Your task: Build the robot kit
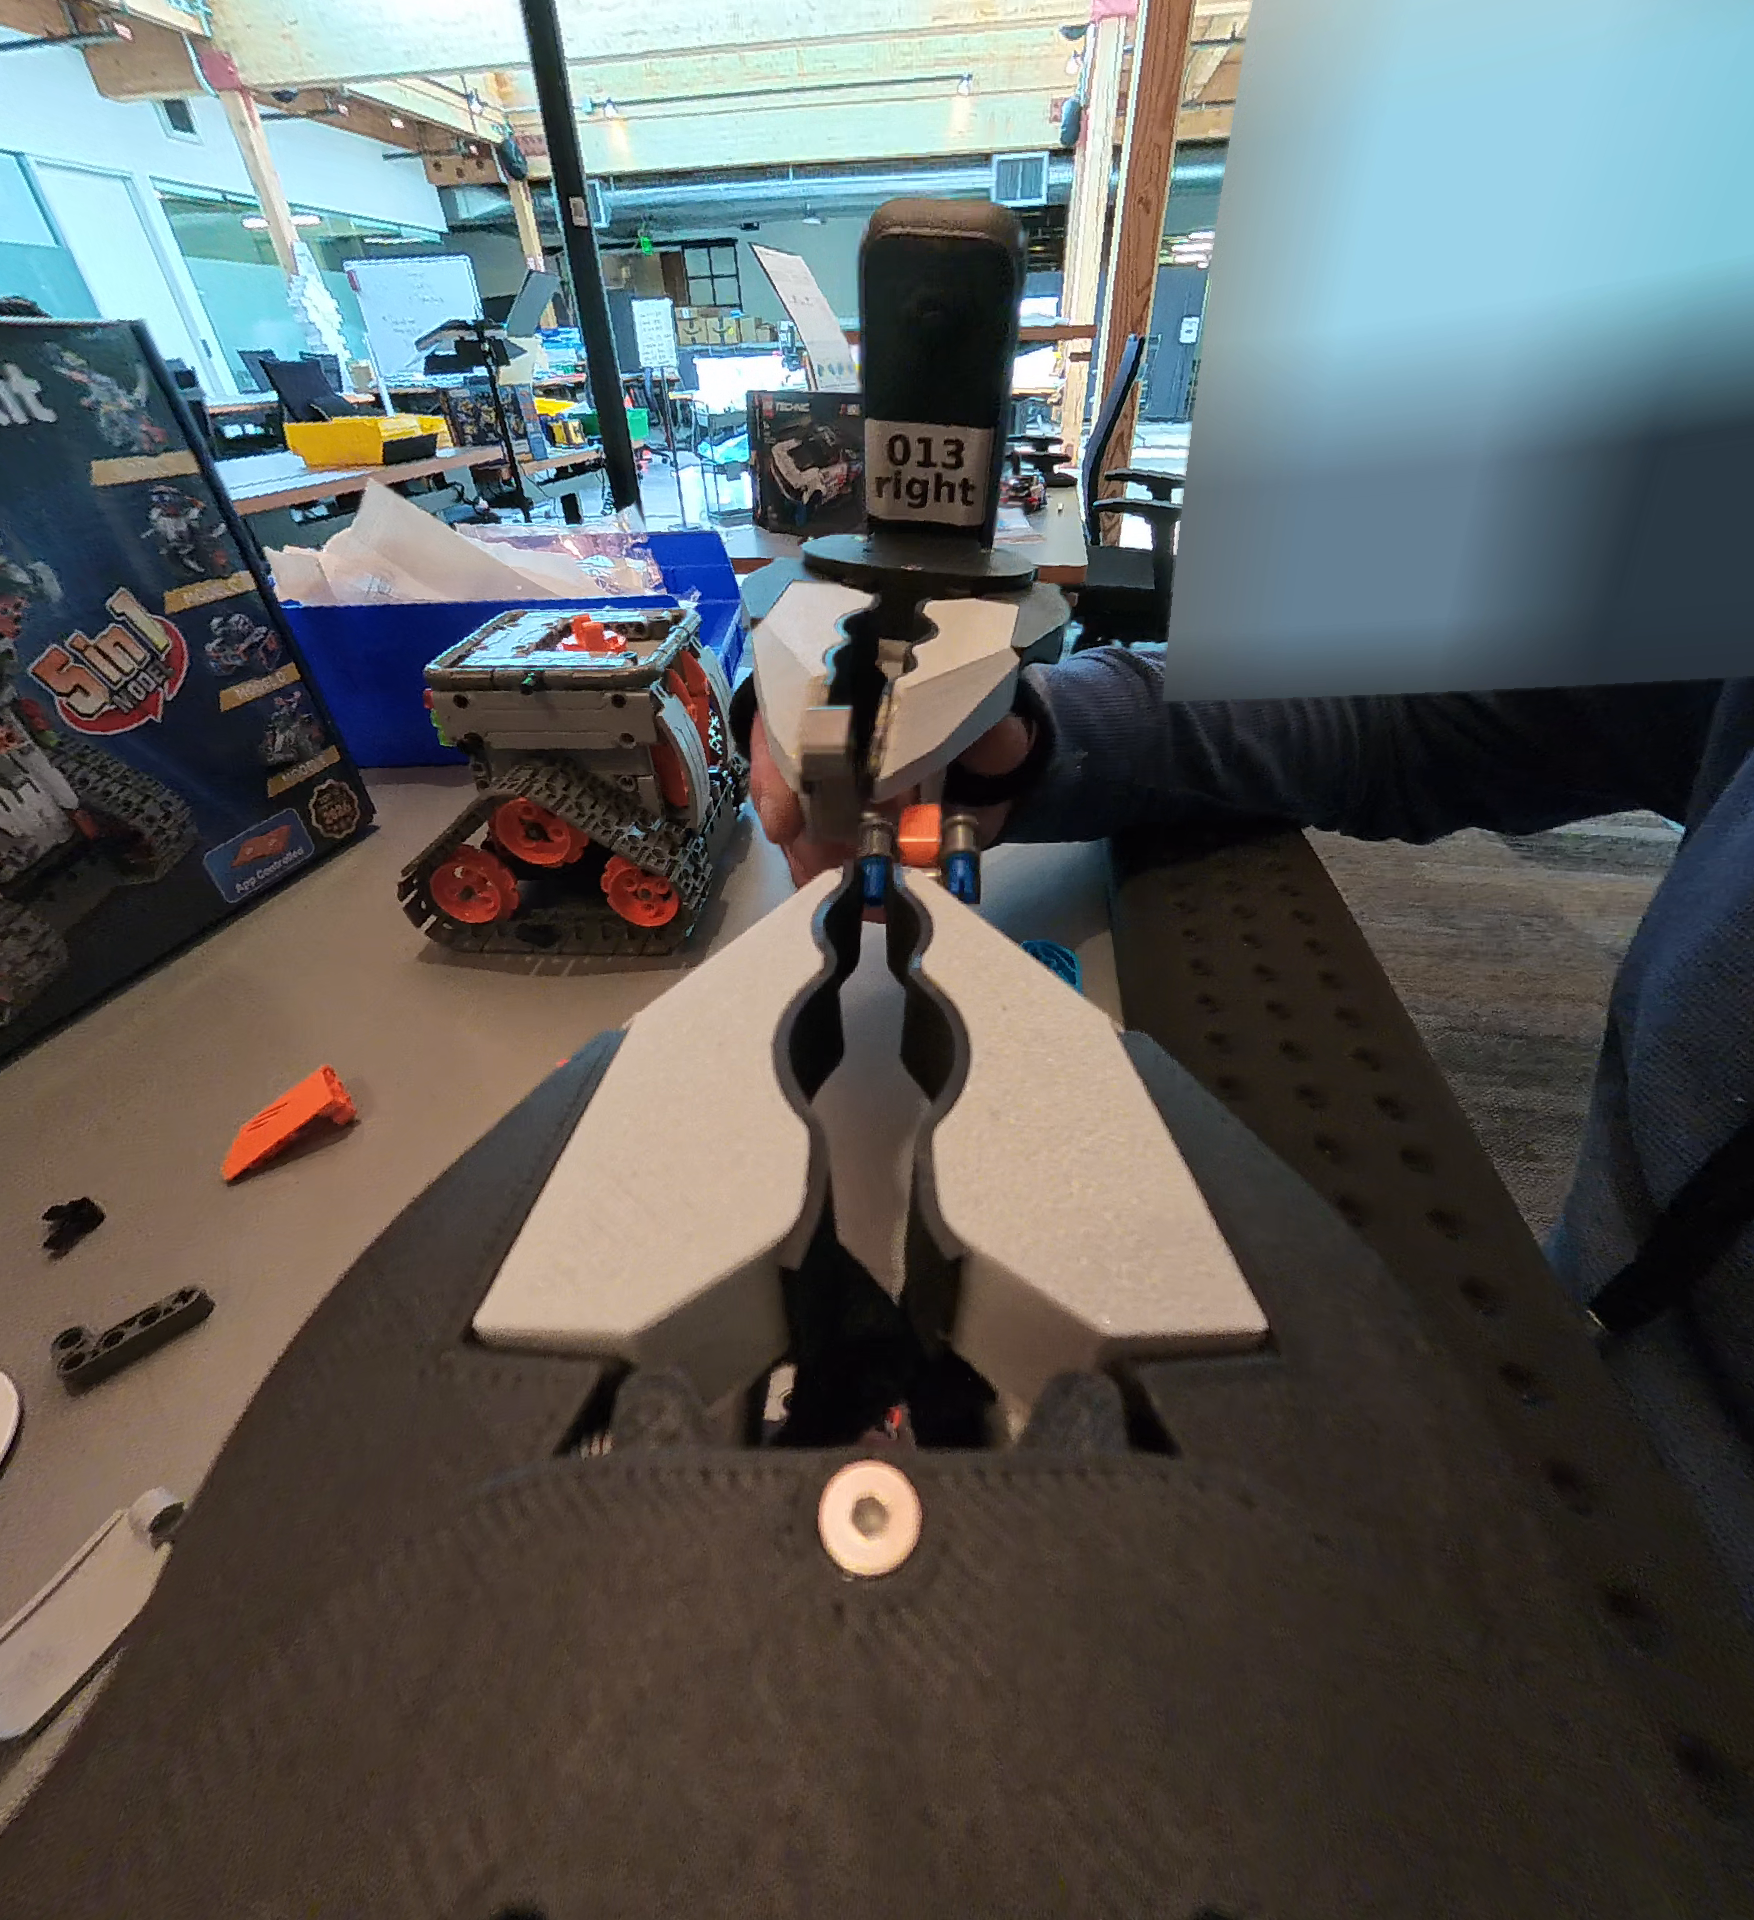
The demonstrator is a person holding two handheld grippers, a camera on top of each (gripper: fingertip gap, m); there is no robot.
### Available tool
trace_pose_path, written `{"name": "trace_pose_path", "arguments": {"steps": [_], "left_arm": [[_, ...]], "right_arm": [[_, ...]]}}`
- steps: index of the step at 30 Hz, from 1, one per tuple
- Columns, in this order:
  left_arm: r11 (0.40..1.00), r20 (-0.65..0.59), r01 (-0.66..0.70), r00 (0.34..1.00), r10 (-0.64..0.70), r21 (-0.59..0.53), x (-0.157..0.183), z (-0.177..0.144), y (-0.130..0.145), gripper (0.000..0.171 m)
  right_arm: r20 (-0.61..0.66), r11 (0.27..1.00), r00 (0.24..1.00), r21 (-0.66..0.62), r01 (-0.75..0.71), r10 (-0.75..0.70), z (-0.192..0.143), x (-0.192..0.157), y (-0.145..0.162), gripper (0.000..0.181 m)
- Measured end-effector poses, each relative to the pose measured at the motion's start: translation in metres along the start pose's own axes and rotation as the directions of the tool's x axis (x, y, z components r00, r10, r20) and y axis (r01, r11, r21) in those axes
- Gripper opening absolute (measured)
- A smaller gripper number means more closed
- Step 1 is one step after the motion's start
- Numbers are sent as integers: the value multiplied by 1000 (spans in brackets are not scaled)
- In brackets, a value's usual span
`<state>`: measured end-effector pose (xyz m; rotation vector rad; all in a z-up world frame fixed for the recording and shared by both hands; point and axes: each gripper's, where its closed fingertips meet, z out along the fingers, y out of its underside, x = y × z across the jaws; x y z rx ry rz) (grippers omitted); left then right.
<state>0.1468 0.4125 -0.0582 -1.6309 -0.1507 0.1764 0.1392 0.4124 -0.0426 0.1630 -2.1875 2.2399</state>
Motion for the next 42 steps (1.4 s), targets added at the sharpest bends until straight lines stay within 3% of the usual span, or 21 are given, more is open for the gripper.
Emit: {"name": "trace_pose_path", "arguments": {"steps": [2,13,17,20,22,42], "left_arm": [[1000,11,6,1000,-6,-1,-4,-2,2,2],[999,17,-36,999,36,1,-2,-1,0,2],[999,13,-50,999,50,-3,-1,0,1,2],[998,10,-56,998,56,2,1,0,0,2],[998,3,-56,998,56,11,2,0,-2,2],[993,43,-108,993,110,-38,-3,0,5,3]], "right_arm": [[5,999,1000,-36,15,-15,-3,2,5,19],[47,994,998,-101,33,-28,-8,-6,10,24],[54,990,999,-141,17,-10,-4,-7,17,38],[64,987,997,-157,43,-33,0,-14,20,37],[32,986,996,-143,89,-85,1,-11,16,26],[-6,961,983,-209,179,-184,1,-9,20,19]]}}
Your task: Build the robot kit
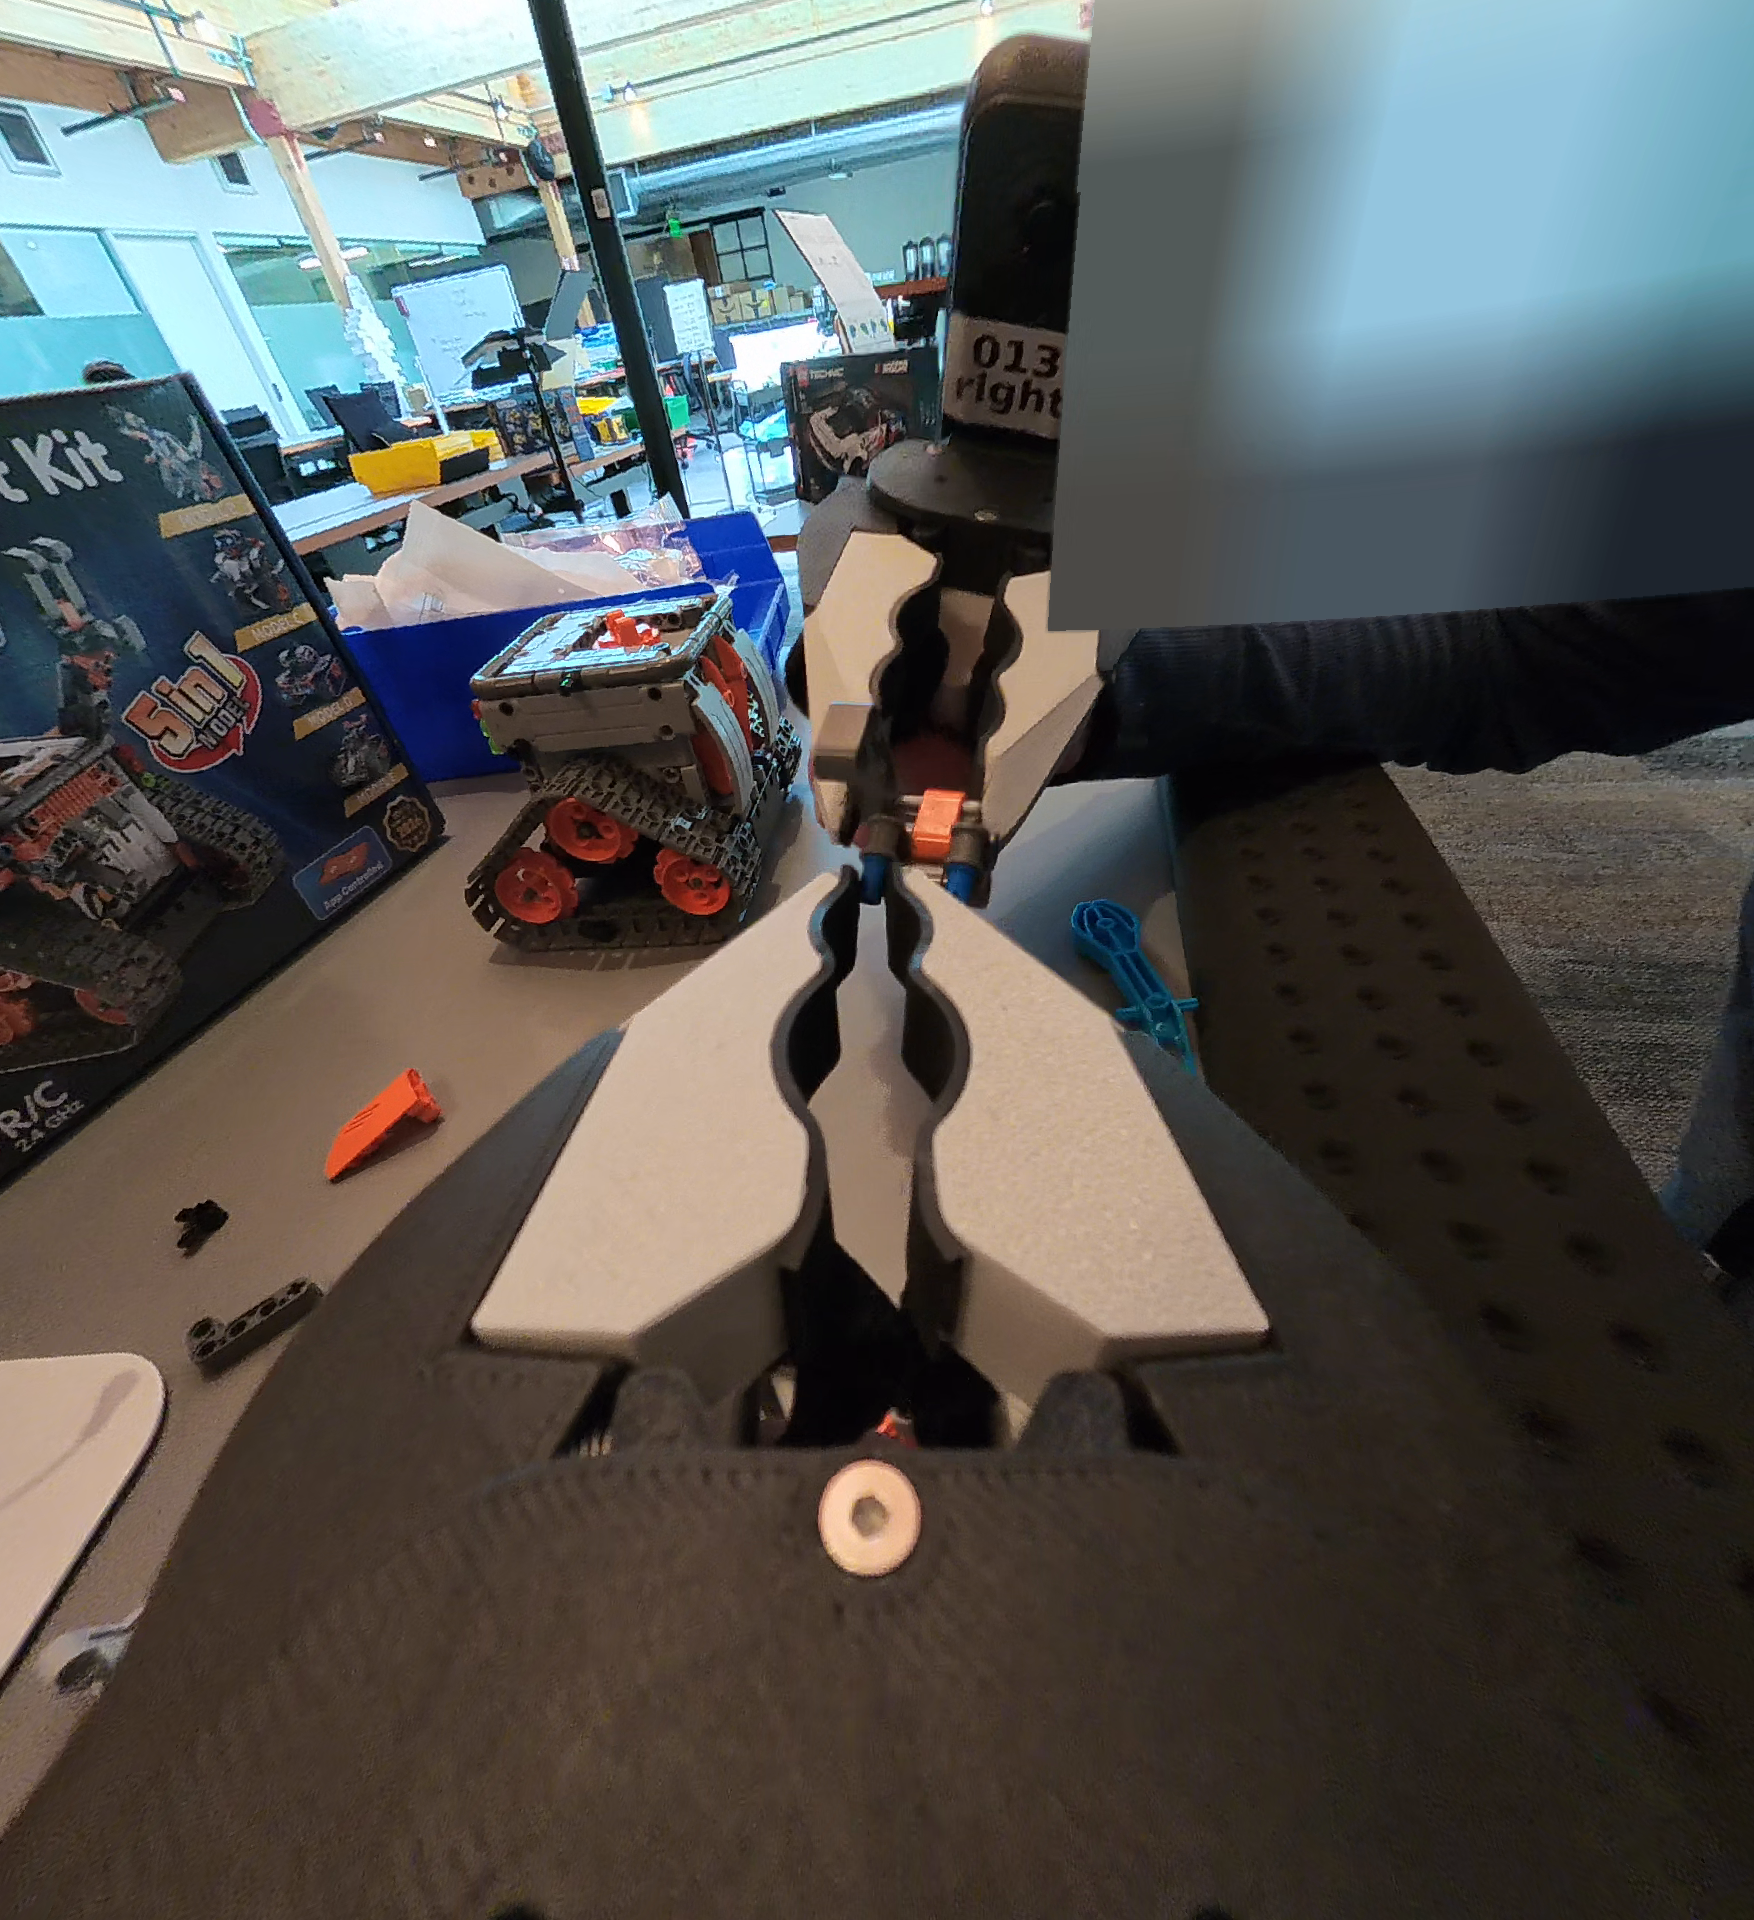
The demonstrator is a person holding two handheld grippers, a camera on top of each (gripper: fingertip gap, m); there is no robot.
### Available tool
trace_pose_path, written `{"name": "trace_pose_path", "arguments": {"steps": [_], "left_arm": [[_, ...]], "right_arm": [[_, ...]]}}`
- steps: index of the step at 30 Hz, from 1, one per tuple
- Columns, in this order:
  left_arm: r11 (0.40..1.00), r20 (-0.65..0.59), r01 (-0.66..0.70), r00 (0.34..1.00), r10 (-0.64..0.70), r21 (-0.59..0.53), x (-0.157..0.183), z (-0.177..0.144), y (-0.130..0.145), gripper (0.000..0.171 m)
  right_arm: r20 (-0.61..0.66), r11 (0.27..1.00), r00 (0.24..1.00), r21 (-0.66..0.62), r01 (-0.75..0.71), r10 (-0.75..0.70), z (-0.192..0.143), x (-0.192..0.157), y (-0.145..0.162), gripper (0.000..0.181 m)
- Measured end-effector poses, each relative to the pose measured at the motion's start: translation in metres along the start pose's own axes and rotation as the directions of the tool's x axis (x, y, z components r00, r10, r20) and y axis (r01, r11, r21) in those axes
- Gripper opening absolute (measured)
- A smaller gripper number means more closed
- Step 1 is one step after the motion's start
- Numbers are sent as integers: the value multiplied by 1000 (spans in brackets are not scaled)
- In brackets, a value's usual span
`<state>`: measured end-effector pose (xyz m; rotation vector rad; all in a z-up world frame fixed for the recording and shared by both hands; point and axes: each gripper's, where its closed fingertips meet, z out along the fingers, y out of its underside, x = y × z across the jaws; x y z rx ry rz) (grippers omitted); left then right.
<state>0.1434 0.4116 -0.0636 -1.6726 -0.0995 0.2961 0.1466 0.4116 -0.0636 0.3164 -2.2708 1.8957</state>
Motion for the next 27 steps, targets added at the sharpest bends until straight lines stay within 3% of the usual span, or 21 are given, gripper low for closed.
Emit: {"name": "trace_pose_path", "arguments": {"steps": [9,16,19,23,27], "left_arm": [[1000,10,7,1000,-7,-11,-2,1,2,3],[995,57,-20,998,26,-101,-14,-5,13,6],[987,122,-63,989,82,-147,-28,-16,15,8],[975,96,-43,993,66,-220,-25,-18,28,11],[949,71,-40,995,65,-313,-22,-13,48,11]], "right_arm": [[-14,999,999,-27,40,-40,0,-1,2,14],[-5,995,1000,-96,26,-26,-3,5,17,15],[58,970,998,-242,15,-1,-2,-4,46,15],[162,909,986,-417,25,47,1,-25,81,15],[191,864,979,-503,29,78,-2,-31,101,15]]}}
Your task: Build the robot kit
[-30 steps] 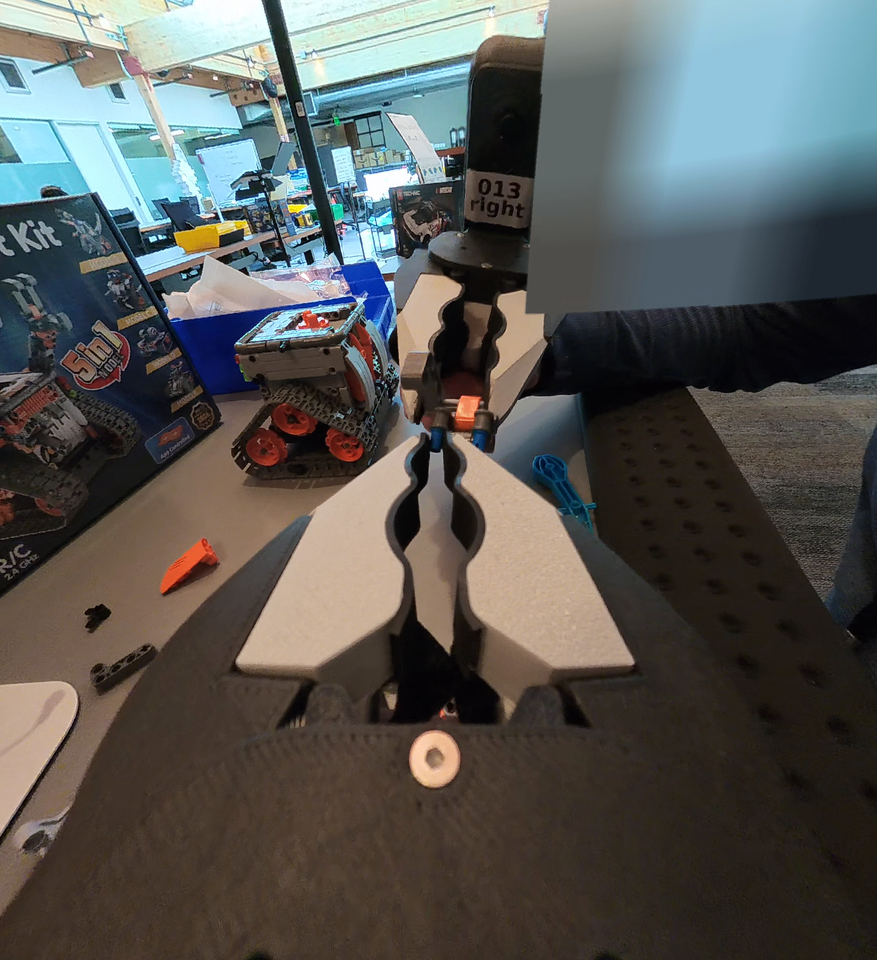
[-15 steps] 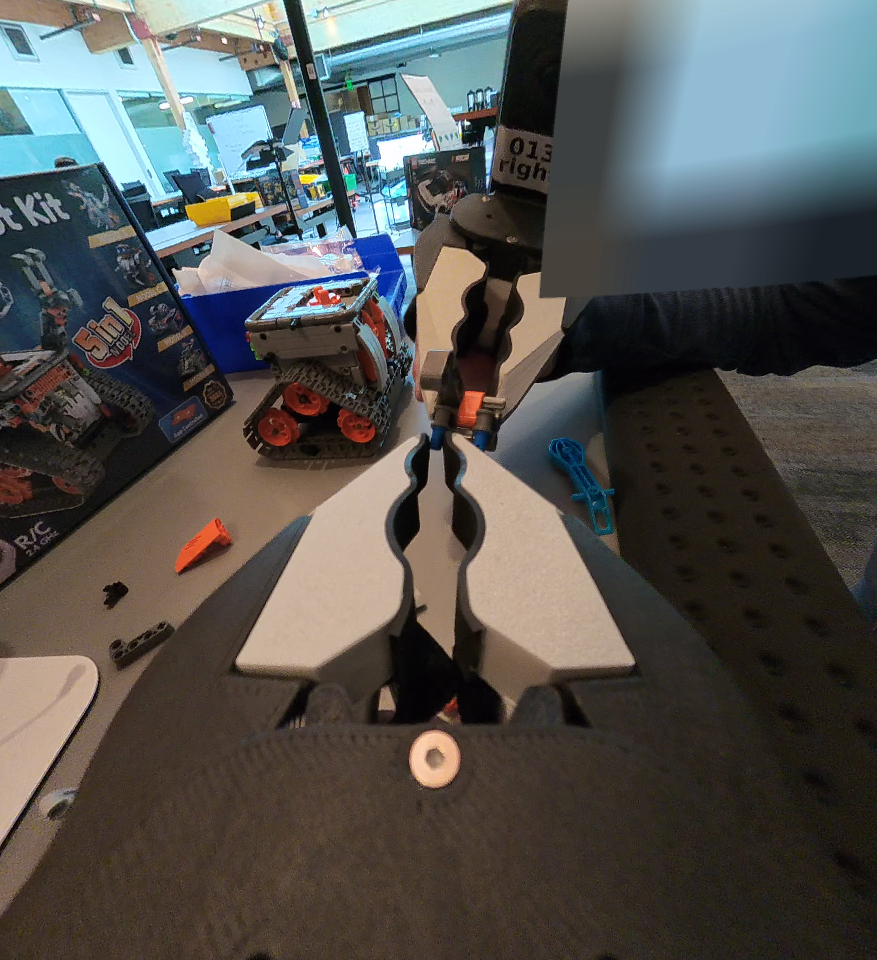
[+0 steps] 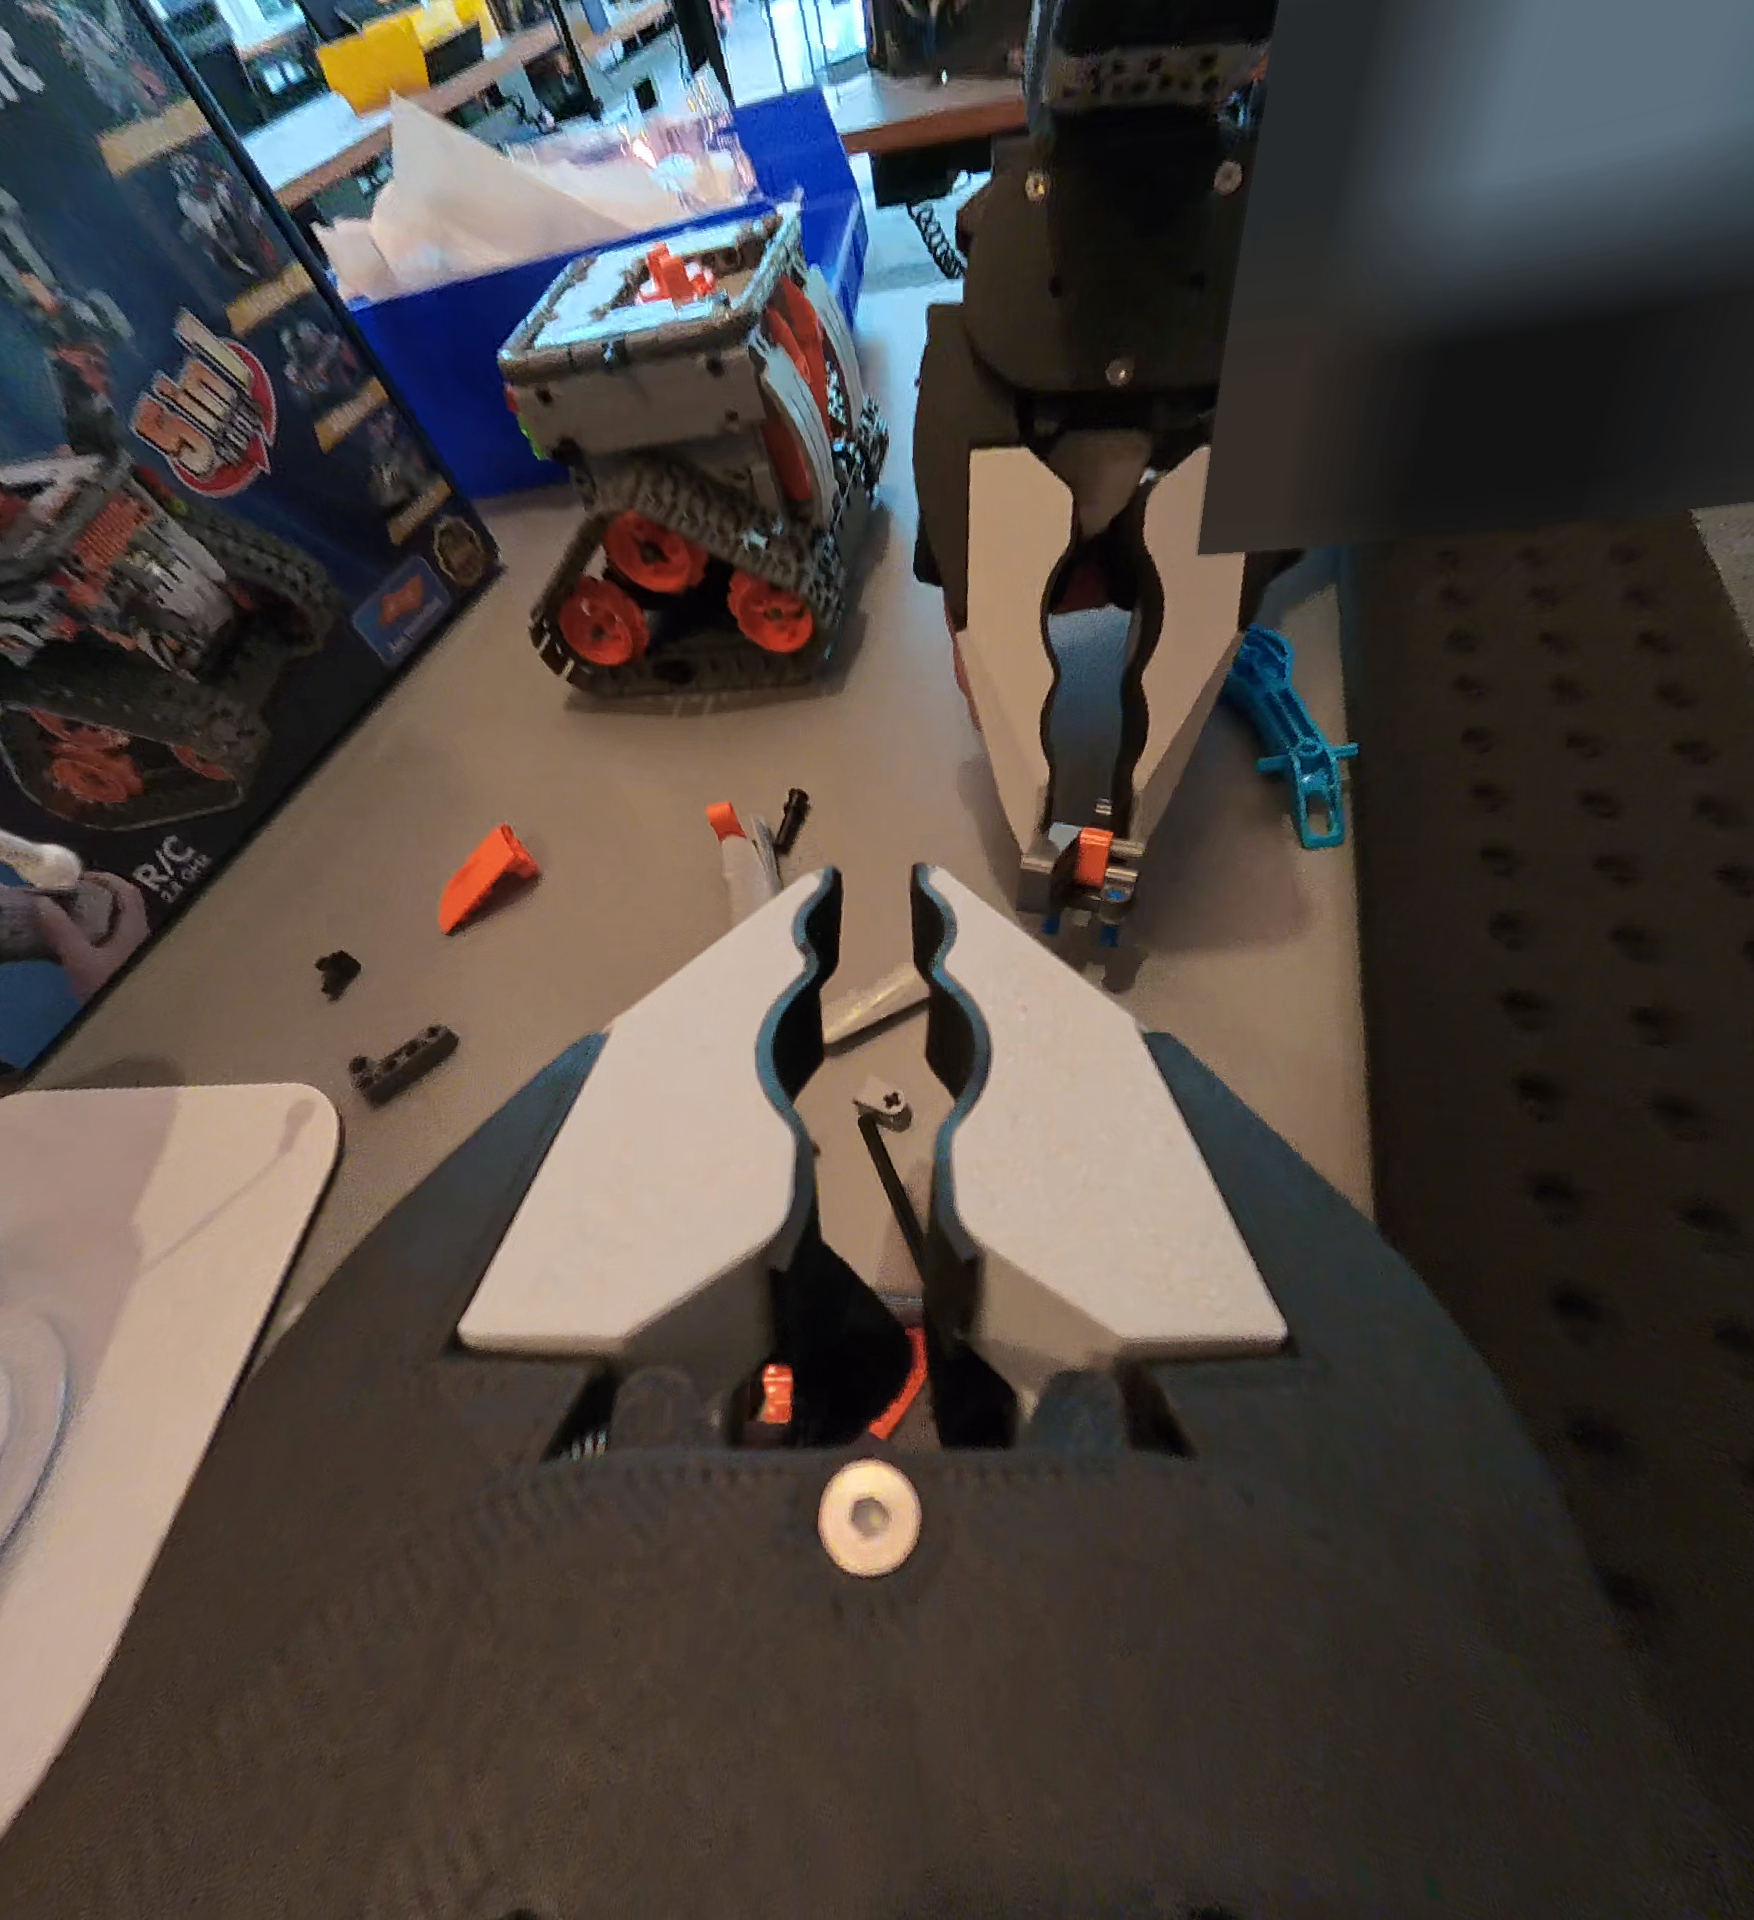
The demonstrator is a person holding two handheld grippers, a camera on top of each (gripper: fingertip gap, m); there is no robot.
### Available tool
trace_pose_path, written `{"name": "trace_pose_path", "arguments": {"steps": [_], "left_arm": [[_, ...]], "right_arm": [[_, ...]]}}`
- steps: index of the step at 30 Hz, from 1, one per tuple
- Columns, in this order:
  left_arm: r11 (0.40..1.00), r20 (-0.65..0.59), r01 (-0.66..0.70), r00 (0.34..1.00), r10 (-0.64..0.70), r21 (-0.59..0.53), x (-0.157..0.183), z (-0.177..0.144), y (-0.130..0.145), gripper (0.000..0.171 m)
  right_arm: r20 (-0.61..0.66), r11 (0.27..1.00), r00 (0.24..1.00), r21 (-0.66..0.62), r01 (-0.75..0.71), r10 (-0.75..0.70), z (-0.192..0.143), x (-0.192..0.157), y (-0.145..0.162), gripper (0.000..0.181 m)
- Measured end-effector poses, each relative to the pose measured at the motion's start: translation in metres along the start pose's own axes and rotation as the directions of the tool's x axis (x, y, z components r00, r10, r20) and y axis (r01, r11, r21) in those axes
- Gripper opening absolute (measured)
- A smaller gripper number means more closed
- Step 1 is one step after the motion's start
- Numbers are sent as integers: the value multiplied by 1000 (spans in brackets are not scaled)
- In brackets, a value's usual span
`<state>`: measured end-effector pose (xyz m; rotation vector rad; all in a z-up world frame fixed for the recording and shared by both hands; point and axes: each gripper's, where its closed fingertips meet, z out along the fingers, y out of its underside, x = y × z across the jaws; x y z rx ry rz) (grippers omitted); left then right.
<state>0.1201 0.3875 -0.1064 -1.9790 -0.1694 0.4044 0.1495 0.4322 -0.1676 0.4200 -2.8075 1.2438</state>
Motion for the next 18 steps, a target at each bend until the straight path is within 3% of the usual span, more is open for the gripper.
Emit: {"name": "trace_pose_path", "arguments": {"steps": [9,14,18], "left_arm": [[993,-45,-41,998,36,-109,13,14,20,11],[990,-35,-51,998,47,-129,12,15,23,11],[993,46,-31,998,36,-114,-5,10,19,12]], "right_arm": [[11,998,1000,-68,-17,18,11,-3,11,22],[6,999,1000,-17,-29,29,6,0,4,30],[-5,999,999,30,-42,42,0,5,-1,30]]}}
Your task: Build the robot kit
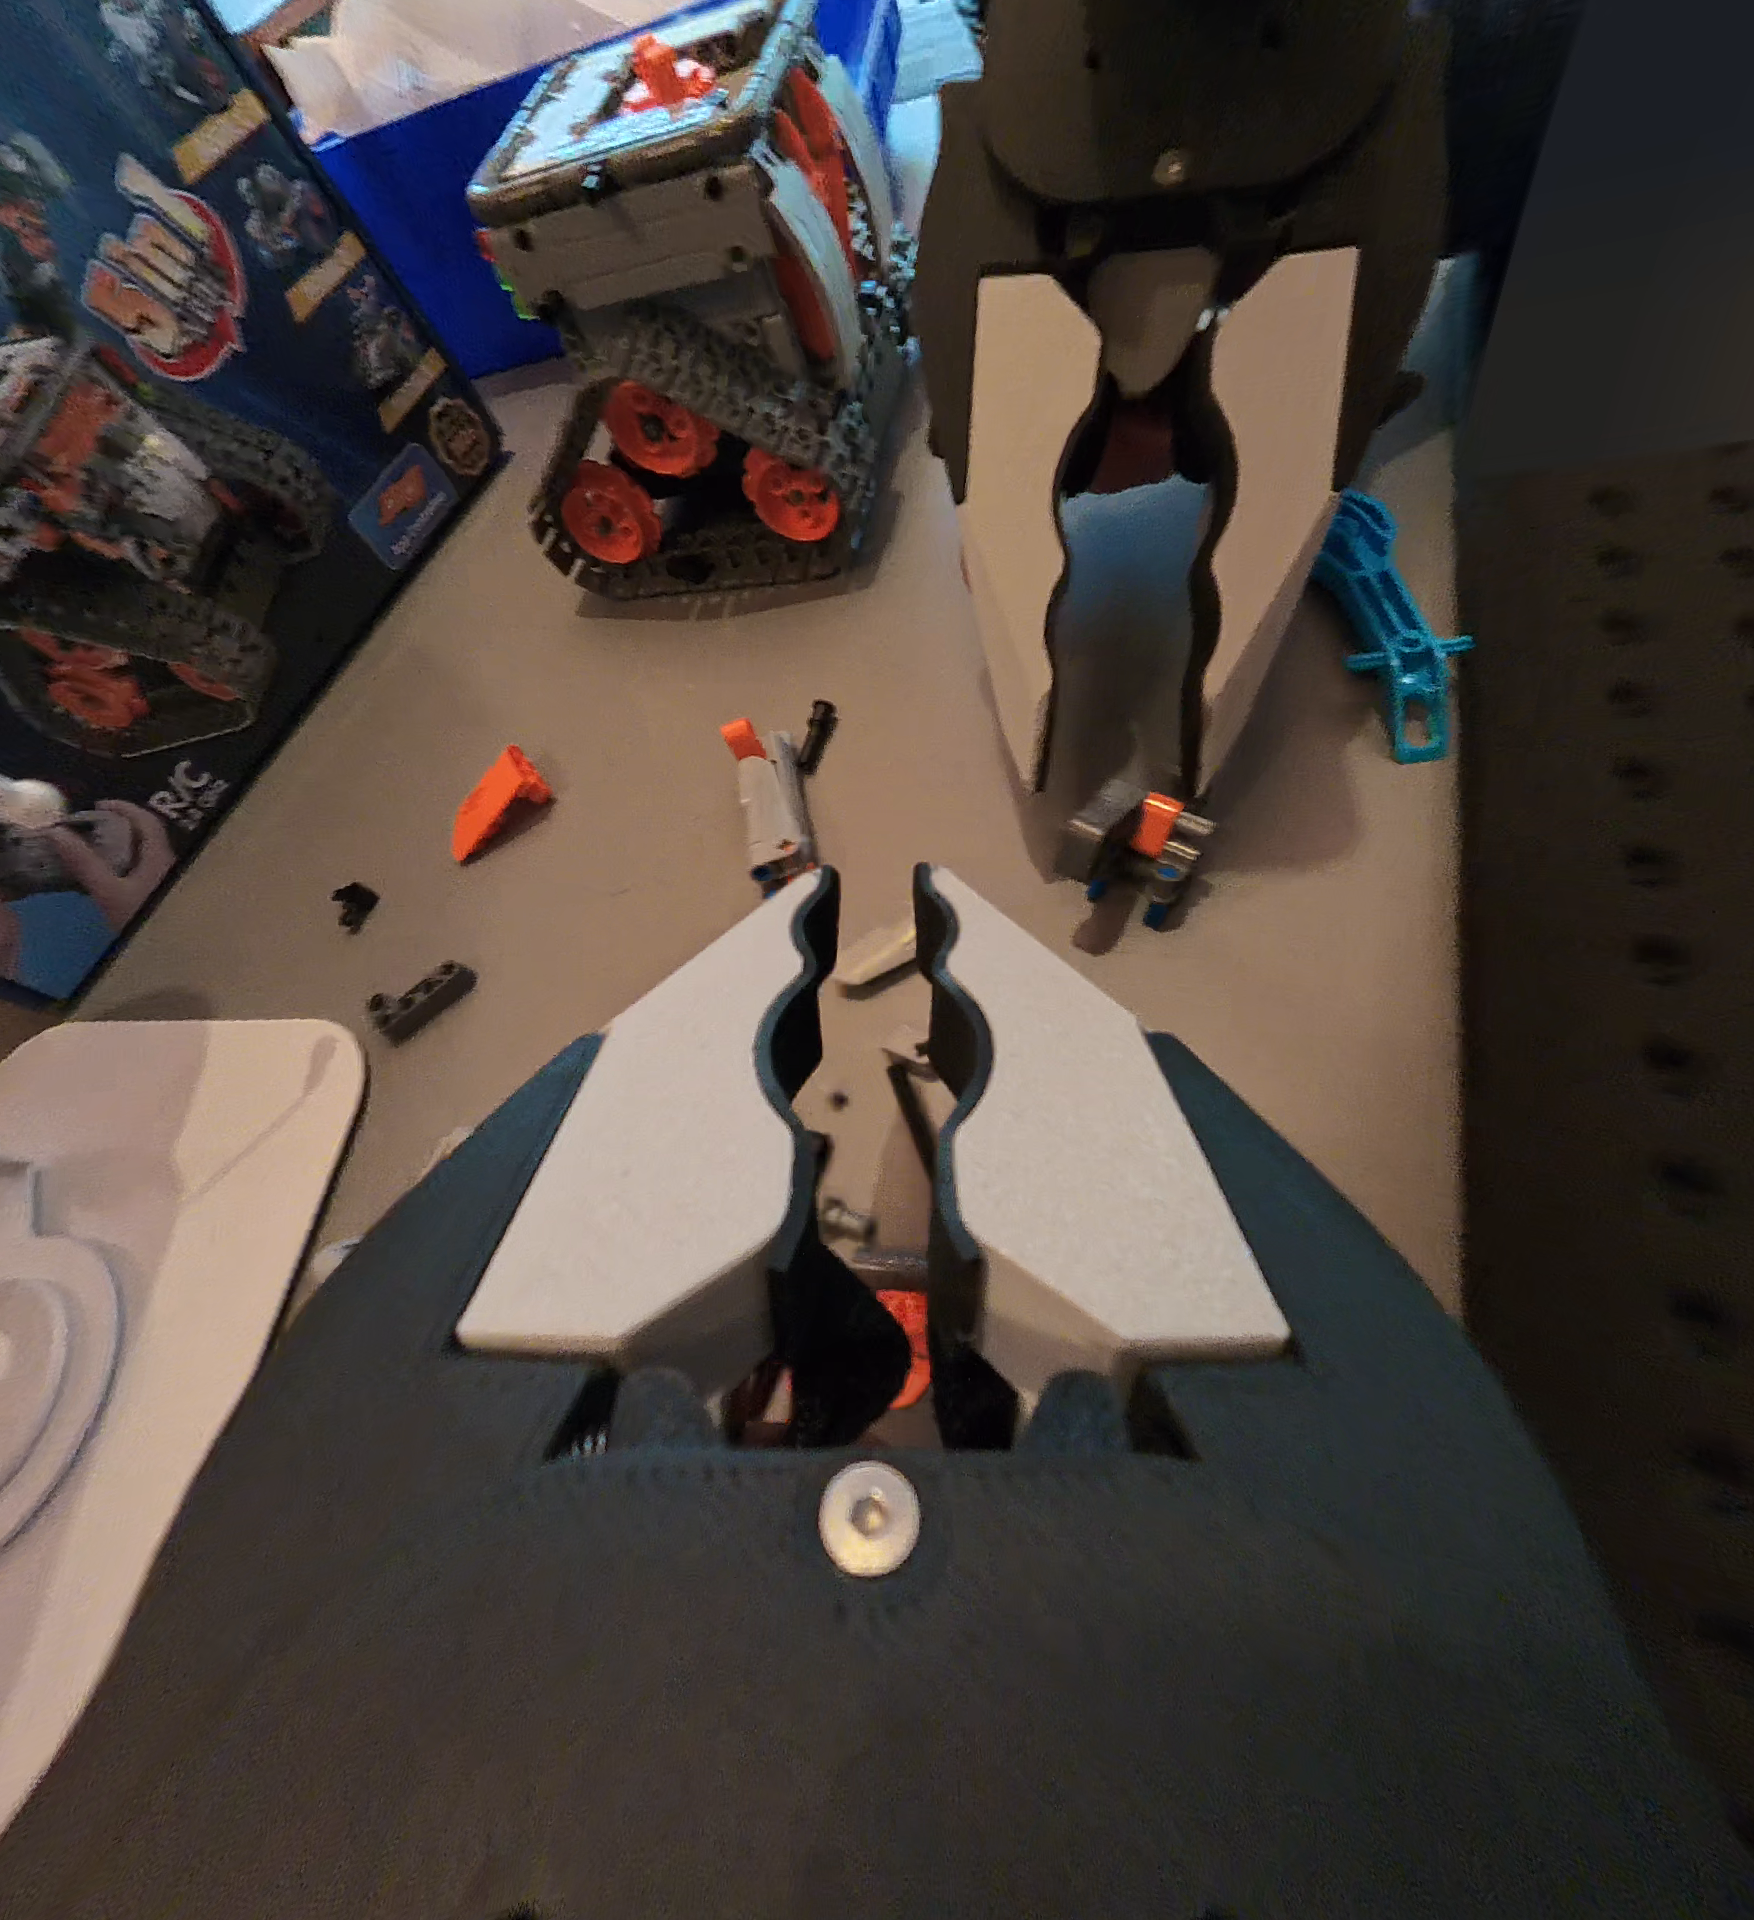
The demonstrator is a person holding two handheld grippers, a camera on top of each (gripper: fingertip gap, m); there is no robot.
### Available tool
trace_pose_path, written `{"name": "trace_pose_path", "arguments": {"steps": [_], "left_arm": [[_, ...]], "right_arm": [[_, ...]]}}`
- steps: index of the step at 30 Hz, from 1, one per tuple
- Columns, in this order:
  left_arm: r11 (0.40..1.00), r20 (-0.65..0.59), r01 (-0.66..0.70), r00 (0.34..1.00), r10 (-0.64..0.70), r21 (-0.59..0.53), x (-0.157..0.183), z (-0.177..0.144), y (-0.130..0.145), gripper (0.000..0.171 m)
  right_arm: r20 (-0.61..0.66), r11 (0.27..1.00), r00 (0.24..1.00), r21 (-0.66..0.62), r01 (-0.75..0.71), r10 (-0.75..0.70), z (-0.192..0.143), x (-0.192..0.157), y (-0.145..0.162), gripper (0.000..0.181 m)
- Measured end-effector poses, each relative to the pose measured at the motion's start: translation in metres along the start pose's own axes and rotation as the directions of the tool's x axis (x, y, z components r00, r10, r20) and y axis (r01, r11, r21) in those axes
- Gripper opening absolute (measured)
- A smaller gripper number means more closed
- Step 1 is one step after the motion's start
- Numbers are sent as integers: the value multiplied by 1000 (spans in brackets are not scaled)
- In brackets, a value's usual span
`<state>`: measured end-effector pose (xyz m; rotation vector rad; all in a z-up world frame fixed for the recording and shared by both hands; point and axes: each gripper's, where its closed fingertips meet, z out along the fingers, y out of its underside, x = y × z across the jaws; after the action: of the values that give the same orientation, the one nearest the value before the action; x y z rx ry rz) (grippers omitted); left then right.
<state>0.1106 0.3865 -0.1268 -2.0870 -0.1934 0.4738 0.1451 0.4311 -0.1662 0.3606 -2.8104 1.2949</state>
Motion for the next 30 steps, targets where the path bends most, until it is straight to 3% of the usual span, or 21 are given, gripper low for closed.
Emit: {"name": "trace_pose_path", "arguments": {"steps": [3,6,8,11,15,20,30], "left_arm": [[999,116,-4,993,9,-41,-27,1,7,14],[977,300,-22,950,87,-211,-69,3,29,16],[956,359,-11,926,120,-292,-90,5,40,19],[936,324,4,939,118,-352,-105,19,51,25],[899,277,-125,926,258,-420,-127,35,52,25],[896,245,-116,940,238,-429,-143,47,51,22],[870,123,-147,966,230,-470,-138,64,72,19]], "right_arm": [[-24,1000,1000,17,-5,5,-1,6,0,30],[-47,1000,999,28,-8,9,-2,11,0,30],[-54,999,998,44,-10,13,-4,13,-2,29],[-72,998,997,57,-10,14,-6,16,-4,29],[-84,997,996,71,-20,26,-9,20,-3,29],[-98,996,995,82,-20,28,-11,24,-4,28],[-86,997,996,76,-20,26,-7,23,-1,28]]}}
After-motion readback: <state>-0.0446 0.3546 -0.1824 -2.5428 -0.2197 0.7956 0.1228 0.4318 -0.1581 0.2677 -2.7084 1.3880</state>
